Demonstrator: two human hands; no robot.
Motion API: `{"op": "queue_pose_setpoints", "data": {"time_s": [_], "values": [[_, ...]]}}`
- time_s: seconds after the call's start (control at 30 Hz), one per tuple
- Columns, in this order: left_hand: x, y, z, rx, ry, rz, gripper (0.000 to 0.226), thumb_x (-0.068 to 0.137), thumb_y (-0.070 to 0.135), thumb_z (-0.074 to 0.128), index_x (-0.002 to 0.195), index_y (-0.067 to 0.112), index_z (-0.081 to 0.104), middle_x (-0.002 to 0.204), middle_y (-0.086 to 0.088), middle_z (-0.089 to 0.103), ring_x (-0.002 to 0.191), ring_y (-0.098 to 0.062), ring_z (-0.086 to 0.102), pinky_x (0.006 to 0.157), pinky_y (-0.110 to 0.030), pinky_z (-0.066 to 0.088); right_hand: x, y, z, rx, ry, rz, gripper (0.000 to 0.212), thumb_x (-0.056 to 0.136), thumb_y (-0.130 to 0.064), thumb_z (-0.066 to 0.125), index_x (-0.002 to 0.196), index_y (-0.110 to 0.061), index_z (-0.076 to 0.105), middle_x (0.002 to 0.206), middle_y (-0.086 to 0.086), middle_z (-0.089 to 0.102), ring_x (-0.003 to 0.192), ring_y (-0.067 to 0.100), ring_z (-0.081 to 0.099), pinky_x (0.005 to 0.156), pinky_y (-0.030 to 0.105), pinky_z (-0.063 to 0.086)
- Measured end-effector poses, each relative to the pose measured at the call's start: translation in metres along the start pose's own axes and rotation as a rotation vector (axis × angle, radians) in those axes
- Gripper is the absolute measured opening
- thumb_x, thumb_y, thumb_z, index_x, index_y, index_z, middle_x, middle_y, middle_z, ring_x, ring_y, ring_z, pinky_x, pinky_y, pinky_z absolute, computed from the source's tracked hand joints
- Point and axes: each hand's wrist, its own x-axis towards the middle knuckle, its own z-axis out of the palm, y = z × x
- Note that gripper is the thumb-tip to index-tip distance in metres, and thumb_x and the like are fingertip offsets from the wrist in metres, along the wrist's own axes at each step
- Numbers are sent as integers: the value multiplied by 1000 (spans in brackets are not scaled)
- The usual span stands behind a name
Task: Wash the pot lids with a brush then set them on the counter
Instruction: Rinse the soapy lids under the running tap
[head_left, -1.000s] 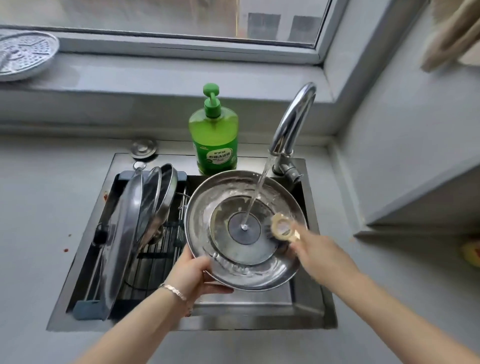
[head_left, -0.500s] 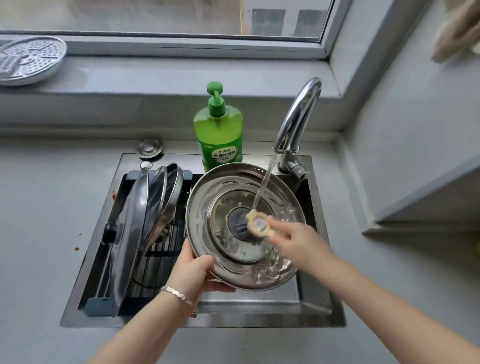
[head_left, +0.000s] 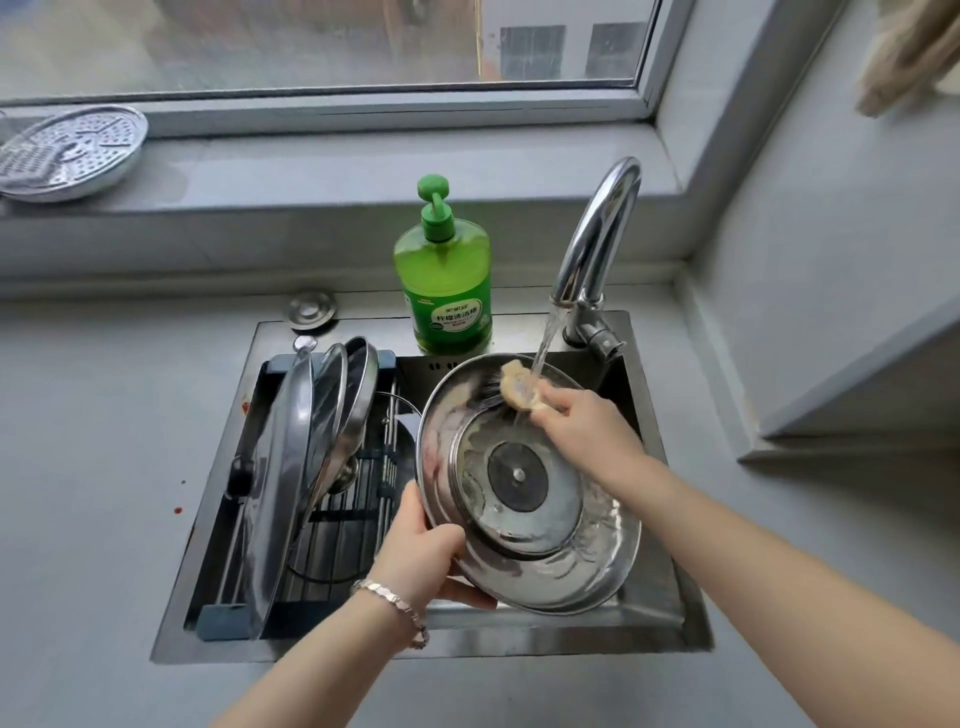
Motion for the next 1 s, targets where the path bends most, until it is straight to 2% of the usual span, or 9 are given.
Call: {"op": "queue_pose_setpoints", "data": {"time_s": [0.13, 0.37, 0.43, 0.53, 0.6, 0.7, 0.8, 0.9, 1.0], "values": [[-3, 3, -7, -22, 30, -5, 39, 81, -15, 40, 105, 16, 47, 91, -23, 62, 55, -33, 65, 48, -48, 55, -3, 32, -8, -89, -7, 149, 45, 91, -32, 43, 136, -34, 44, 126, 3, 59, 109, 26, 54, 76, 32, 43], [7, 2, -4, -11, 119, -23, 34, 81, -16, 39, 102, 10, 45, 91, -26, 63, 55, -36, 66, 43, -42, 54, -73, 63, -9, -251, -272, 191, 36, 91, -33, 47, 127, -36, 54, 97, -3, 64, 80, 16, 59, 71, 27, 49], [13, -1, 0, -29, 131, -69, 32, 81, -15, 38, 102, 8, 43, 86, -27, 63, 51, -36, 65, 43, -42, 53, -86, 71, -15, -145, -320, 172, 38, 89, -34, 51, 126, -41, 54, 83, -13, 62, 69, 9, 55, 62, 24, 43], [19, -2, 4, -170, 111, -196, 21, 80, -13, 36, 96, -3, 47, 66, -24, 63, 45, -33, 63, 42, -42, 53, -90, 89, -24, 120, -98, 238, 40, 80, -44, 65, 116, -27, 59, 96, -6, 62, 87, 14, 57, 70, 25, 42], [19, -4, 7, -211, 71, -271, 20, 80, -10, 32, 80, -9, 52, 53, -19, 61, 42, -29, 62, 40, -40, 54, -93, 89, -29, 426, -42, 383, 48, 72, -53, 70, 98, -15, 57, 90, 5, 63, 60, 15, 56, 53, 26, 44], [20, -10, 11, -165, 7, -353, 25, 80, -6, 31, 76, -8, 55, 59, -17, 63, 47, -28, 63, 43, -35, 55, -89, 89, -28, 863, -161, 571, 29, 85, -36, 62, 86, -9, 51, 62, 6, 52, 30, 4, 21, 28, 13, 16], [26, -14, 14, -163, -38, -434, 27, 83, -1, 29, 94, -10, 52, 70, -21, 66, 58, -35, 66, 48, -36, 56, -84, 84, -28, 814, -178, 605, 14, 85, -6, 54, 79, -6, 42, 48, 3, 37, 28, 4, 20, 29, 12, 13], [39, -28, 17, 259, 102, -295, 44, 92, 9, 39, 135, 3, 28, 91, -21, 64, 78, -35, 65, 69, -42, 55, -78, 70, -34, 666, -152, 642, 14, 82, 4, 42, 74, -7, 37, 37, 1, 34, 26, 5, 20, 30, 11, 14], [30, -32, 26, 894, 3, 182, 52, 88, 52, 49, 126, 17, 43, 118, -3, 49, 102, -14, 53, 94, -30, 44, -67, 53, -44, 464, -167, 591, 20, 83, 2, 41, 68, -9, 34, 27, 2, 37, 22, 7, 24, 31, 12, 13]]}}
